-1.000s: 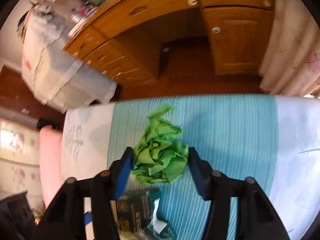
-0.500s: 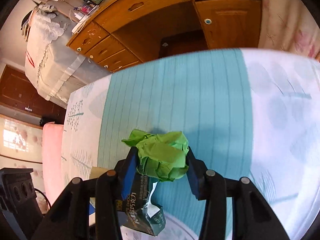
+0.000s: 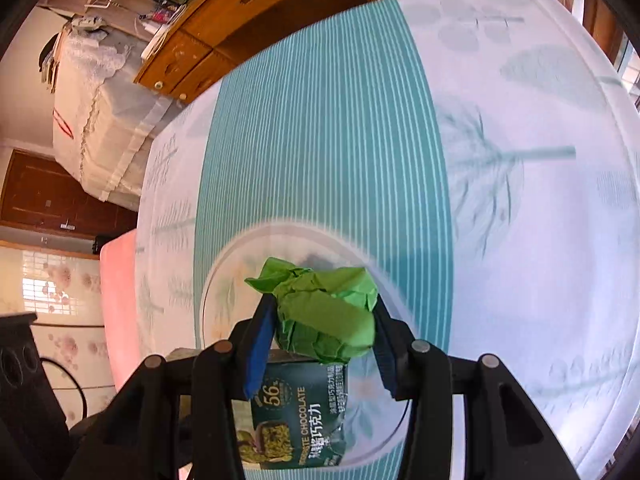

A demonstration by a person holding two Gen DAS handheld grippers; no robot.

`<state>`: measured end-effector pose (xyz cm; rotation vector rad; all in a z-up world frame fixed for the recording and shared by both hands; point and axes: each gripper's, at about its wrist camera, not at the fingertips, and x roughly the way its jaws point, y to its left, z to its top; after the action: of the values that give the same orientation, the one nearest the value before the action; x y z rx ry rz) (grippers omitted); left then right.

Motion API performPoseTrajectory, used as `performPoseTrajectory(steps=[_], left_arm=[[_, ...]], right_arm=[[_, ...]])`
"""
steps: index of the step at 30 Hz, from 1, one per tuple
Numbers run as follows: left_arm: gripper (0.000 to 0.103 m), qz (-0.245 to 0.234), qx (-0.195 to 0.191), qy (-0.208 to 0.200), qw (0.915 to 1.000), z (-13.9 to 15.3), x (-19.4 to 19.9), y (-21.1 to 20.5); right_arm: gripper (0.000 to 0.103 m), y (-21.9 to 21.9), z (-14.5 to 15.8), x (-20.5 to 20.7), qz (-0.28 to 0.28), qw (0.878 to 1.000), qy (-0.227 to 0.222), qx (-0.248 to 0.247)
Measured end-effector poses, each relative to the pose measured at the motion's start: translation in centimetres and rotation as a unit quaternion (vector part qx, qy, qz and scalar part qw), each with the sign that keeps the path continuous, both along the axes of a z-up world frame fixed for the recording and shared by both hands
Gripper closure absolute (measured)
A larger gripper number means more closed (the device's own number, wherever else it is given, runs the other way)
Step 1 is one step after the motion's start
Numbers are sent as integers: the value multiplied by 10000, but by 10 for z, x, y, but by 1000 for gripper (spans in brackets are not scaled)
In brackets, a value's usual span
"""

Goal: Collect trash
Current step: 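Grasp the Dubai Style chocolate box with the left tool while the right tool grasps the green paper, then carry the chocolate box and green paper down over the bin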

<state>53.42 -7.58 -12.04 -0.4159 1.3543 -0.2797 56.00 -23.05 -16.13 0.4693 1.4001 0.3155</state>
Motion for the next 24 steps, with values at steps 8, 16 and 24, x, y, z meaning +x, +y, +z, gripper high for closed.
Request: performPoseTrajectory(steps=[8,16,24], left_arm=[[82,-470,104,-95,9988,10,-61,-13],[83,-536,88,-536,9971,52,-175,42],[84,-712,67,-848,9938,77,-310,103]], right_arm=[[58,4,25,-67,-62,9997,-234,-75],[58,14,74,-172,-272,9969,-709,-194],[58,47,97,-326,-532,9933,-981,-309]])
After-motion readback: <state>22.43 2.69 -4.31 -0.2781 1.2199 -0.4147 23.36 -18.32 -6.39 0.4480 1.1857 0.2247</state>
